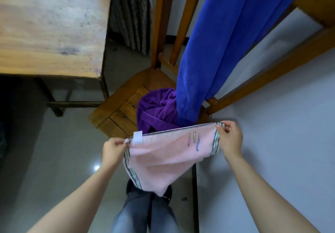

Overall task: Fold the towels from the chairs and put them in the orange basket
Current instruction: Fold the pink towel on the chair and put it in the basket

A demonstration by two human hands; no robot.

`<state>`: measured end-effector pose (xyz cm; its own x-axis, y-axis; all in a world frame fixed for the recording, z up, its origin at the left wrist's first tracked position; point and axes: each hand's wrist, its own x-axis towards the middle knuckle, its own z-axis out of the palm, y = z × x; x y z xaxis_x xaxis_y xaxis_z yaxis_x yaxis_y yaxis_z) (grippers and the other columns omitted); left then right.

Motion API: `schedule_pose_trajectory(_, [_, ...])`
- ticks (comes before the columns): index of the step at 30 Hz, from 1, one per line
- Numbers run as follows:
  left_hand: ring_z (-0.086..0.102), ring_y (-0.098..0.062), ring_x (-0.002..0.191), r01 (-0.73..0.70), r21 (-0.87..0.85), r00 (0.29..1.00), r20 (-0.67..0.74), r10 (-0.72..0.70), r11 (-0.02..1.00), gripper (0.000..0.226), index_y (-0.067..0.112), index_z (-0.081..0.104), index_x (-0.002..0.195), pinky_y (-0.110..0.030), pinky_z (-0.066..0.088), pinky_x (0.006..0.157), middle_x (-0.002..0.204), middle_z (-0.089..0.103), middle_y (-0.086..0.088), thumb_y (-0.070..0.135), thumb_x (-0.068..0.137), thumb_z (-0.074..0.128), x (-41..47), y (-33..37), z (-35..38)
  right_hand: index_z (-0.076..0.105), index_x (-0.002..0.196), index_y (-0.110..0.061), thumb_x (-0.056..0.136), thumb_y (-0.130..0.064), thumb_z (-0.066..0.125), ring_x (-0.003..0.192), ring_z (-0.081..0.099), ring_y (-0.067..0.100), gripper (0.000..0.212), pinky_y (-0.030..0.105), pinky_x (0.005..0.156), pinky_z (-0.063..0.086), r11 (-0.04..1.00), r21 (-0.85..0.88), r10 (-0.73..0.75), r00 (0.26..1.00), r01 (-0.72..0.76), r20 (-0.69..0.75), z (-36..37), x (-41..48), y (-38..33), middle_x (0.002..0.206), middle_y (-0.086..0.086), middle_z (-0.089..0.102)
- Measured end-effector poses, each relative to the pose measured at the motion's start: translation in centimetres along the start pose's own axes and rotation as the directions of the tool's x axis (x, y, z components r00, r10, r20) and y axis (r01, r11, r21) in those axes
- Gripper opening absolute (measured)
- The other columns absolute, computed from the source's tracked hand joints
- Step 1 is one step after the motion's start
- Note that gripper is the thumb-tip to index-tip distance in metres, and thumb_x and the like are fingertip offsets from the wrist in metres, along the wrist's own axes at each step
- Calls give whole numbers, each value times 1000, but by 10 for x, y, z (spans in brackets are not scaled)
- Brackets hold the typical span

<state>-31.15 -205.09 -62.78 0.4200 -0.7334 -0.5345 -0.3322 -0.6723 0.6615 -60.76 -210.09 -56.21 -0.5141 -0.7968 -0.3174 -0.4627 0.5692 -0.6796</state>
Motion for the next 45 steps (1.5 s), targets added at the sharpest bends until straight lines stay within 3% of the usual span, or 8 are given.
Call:
schedule_pose_trajectory(5, [56,-23,88,-105,-91,994,10,106,990,10,-7,71,87,-27,40,79,94,60,-10,-3,81,65,-45,39,-59,57,101,-5,90,-5,55,82,53,19,11,23,67,40,996,81,29,1000,-28,-10,-40,-34,-26,94,10,58])
schedule_pose_trajectory(9, [58,-19,79,-135,-293,991,-23,134,947,12,-1,71,86,-12,47,63,80,66,-6,-8,77,65,-94,71,-116,53,96,-10,90,-5,56,85,55,20,9,25,69,41,981,194,-22,997,8,72,-78,-63,-66,96,11,59])
schedule_pose_trajectory(17, [62,-14,62,-237,-559,965,-44,257,795,23,12,66,78,-22,51,61,60,69,4,-10,80,60,-147,134,-216,55,96,-8,89,-5,58,78,57,9,8,6,53,46,923,292,-299,946,252,128,-146,-93,-155,82,-2,60])
schedule_pose_trajectory(21, [61,-1,55,-382,-480,923,-147,357,790,31,15,65,81,-10,49,55,59,69,12,-15,77,61,-149,164,-248,56,97,-12,88,-9,61,92,58,15,11,27,75,51,898,262,-395,911,354,121,-159,-100,-187,96,4,62])
schedule_pose_trajectory(25, [60,-5,62,-490,-391,872,-221,438,779,32,18,66,77,-13,50,60,61,69,16,-14,78,61,-150,188,-271,54,99,-12,90,-13,59,78,54,-1,10,6,59,43,842,293,-488,871,453,58,-165,-107,-219,84,-8,58])
schedule_pose_trajectory(35, [60,-23,81,-589,160,739,-288,609,792,22,2,67,102,-33,49,77,86,62,-8,-4,81,62,-152,207,-297,51,111,-2,94,-23,52,80,60,8,27,18,64,47,844,361,-486,852,398,196,-164,-99,-243,96,7,62])
schedule_pose_trajectory(41, [61,-20,72,-435,-217,900,-115,420,874,14,10,67,79,-27,51,72,70,68,-3,-4,77,69,-146,199,-301,52,113,-1,94,-24,52,90,63,19,30,25,71,52,897,348,-366,900,273,238,-143,-86,-238,101,11,64])
schedule_pose_trajectory(45, [63,-20,79,-343,-435,925,-2,380,833,11,9,64,82,-32,49,82,74,69,-3,-2,80,64,-139,200,-307,50,108,-8,95,-24,51,93,62,19,21,28,76,52,879,413,-350,910,238,221,-131,-81,-248,103,10,63])
